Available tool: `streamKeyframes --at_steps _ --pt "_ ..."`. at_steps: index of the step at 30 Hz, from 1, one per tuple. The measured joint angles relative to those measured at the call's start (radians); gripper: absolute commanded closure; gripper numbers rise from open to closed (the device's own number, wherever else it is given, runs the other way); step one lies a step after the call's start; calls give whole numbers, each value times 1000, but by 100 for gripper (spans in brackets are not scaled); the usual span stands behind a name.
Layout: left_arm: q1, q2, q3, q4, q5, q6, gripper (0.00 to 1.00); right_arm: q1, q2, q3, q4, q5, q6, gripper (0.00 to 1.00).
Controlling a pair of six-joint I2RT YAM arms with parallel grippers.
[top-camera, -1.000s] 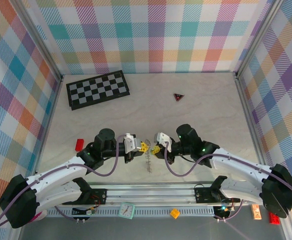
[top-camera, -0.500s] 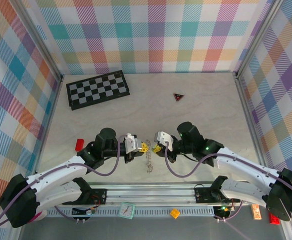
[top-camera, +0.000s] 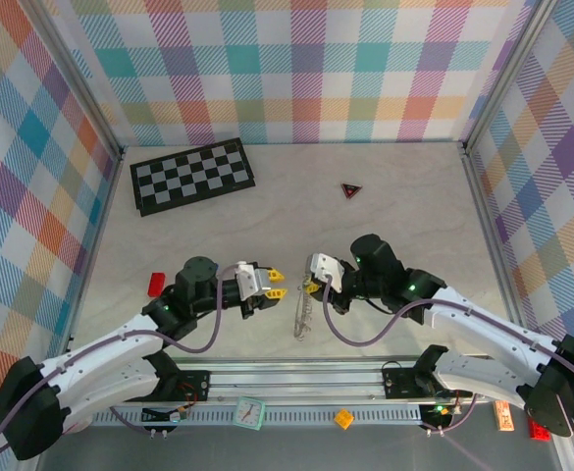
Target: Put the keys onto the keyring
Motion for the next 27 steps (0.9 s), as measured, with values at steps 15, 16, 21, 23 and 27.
streamKeyframes --at_steps 15,16,21,23,27 --pt "0 -308 -120 29 -675 -113 71 0 278 201 59 -31 -39 100" --pt "0 -323 -120 24 -709 -120 71 0 302 219 76 -43 -35 100" --pt "3 -374 -132 7 -841 -155 70 0 385 256 187 -93 -2 100" --pt "6 -380 -140 8 -872 -169 71 0 418 259 232 -105 11 100" --pt "9 -366 -148 9 -922 -201 71 -1 487 263 290 -116 16 100"
